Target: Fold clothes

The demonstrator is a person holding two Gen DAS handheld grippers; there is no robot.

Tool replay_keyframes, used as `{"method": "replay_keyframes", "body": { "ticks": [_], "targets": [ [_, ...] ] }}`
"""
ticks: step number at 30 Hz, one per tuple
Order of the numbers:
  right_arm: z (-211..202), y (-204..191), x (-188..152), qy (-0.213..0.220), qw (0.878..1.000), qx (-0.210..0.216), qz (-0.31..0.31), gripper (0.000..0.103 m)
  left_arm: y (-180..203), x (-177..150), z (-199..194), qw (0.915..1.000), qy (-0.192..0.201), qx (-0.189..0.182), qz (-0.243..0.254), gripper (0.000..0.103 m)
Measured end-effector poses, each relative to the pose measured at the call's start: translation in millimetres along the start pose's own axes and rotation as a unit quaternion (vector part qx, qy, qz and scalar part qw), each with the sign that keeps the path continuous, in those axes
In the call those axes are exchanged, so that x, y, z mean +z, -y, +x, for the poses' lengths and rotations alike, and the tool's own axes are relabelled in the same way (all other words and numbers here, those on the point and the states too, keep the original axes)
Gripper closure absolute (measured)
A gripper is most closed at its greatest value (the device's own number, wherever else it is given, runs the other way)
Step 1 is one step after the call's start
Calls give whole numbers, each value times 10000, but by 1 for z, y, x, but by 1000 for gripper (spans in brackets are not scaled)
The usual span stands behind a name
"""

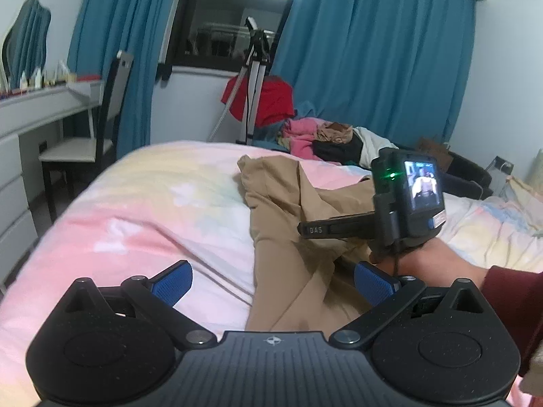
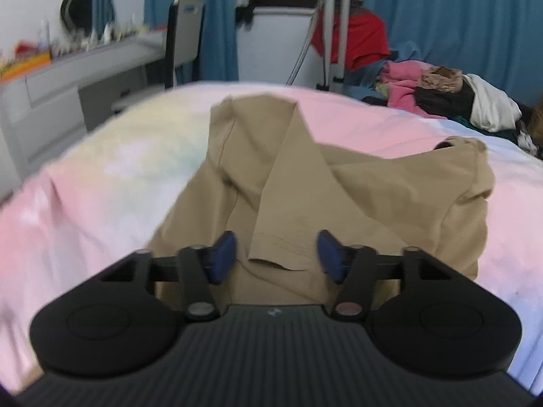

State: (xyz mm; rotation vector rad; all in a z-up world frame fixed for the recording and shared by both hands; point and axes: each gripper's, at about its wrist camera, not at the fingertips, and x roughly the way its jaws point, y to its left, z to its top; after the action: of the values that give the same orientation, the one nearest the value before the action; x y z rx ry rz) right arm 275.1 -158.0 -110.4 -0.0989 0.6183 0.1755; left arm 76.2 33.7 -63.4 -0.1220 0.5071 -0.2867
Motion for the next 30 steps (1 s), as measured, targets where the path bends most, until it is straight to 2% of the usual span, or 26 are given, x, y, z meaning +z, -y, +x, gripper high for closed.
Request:
{"method": "replay_keyframes", "body": {
  "ticks": [1, 2, 4, 8, 11, 14, 17, 20, 23, 27, 30],
  "targets": [
    [1, 0, 0, -6, 10000, -5, -25, 69, -1, 0, 1, 10000, -26, -37, -51, 0],
    [1, 2, 1, 19, 10000, -2, 5, 74, -1, 0, 1, 10000, -31, -39, -64, 0],
    [-4, 8, 6, 183, 9996, -17, 210, 94, 0, 0, 0, 10000, -13, -27, -71, 0],
    [-18, 27, 22, 673, 9947, -62, 777, 95, 2, 0, -2, 9999, 17, 64, -96, 0],
    [-24, 47, 37, 1073, 9873, -308, 1127, 96, 1, -1, 0, 9998, 13, 136, -131, 0],
    [-19, 74, 49, 1241, 9792, -685, 1451, 97, 1, -1, 3, 9997, -6, 179, -135, 0],
    [-6, 104, 52, 1165, 9724, -1067, 1717, 97, 0, -2, 9, 9997, -62, 196, -127, 0],
    [14, 124, 47, 857, 9710, -1354, 1775, 97, 0, -6, 15, 9997, -127, 191, -71, 0],
    [24, 130, 41, 644, 9731, -1284, 1802, 96, 3, -9, 22, 9996, -173, 205, 34, 0],
    [8, 127, 38, 701, 9731, -1102, 1897, 94, 7, -13, 31, 9994, -229, 219, 165, 0],
    [-20, 121, 35, 705, 9733, -1023, 1931, 88, 12, -14, 35, 9990, -232, 261, 283, 0]
  ]
}}
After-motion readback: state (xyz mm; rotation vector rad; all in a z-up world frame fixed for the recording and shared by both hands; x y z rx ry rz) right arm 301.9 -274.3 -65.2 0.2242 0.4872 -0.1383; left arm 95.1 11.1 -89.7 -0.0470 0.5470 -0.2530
